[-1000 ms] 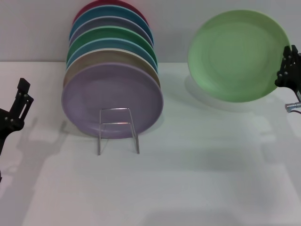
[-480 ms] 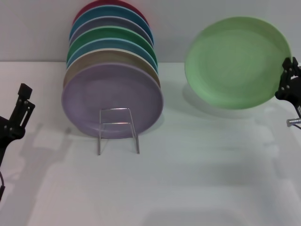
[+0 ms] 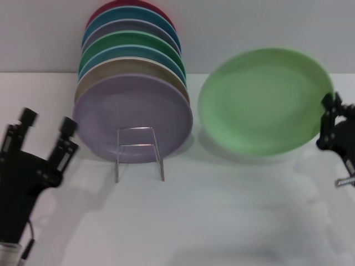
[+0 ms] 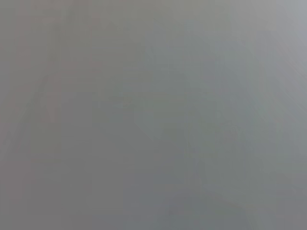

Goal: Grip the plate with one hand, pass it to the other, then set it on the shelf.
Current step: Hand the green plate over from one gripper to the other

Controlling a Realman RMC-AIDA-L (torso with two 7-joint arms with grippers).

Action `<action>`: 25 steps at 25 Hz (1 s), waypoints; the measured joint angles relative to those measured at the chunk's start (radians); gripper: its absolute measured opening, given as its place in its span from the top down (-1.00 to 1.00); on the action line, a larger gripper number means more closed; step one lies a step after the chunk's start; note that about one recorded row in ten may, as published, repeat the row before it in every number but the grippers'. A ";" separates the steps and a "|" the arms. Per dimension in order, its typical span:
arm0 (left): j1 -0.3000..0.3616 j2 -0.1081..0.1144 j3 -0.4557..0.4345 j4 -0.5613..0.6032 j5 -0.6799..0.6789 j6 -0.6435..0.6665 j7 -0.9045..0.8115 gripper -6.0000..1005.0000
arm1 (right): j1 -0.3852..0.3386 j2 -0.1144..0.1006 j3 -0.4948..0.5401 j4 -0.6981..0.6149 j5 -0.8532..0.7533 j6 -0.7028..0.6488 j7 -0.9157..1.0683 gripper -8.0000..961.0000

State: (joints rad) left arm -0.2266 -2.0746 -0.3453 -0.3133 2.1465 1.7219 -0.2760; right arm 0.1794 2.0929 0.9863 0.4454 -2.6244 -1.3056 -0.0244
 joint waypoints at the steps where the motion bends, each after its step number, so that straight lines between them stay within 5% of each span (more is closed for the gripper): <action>1: 0.000 0.000 0.016 -0.006 0.000 0.000 0.002 -0.53 | -0.008 0.000 -0.019 0.000 0.000 -0.011 -0.001 0.94; 6: 0.001 0.002 0.073 -0.021 0.000 0.000 0.012 -0.52 | -0.059 -0.001 -0.152 0.029 0.052 -0.066 -0.058 0.94; 18: 0.004 -0.001 0.162 -0.016 -0.001 -0.071 0.097 -0.52 | -0.111 -0.001 -0.640 0.169 0.454 -0.161 -0.467 0.94; 25: 0.005 -0.004 0.195 -0.033 0.000 -0.152 0.196 -0.52 | -0.114 -0.001 -0.786 0.221 0.610 -0.231 -0.612 0.94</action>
State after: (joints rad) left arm -0.2216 -2.0783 -0.1505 -0.3464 2.1460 1.5702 -0.0797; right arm 0.0653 2.0923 0.1998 0.6660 -2.0139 -1.5370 -0.6367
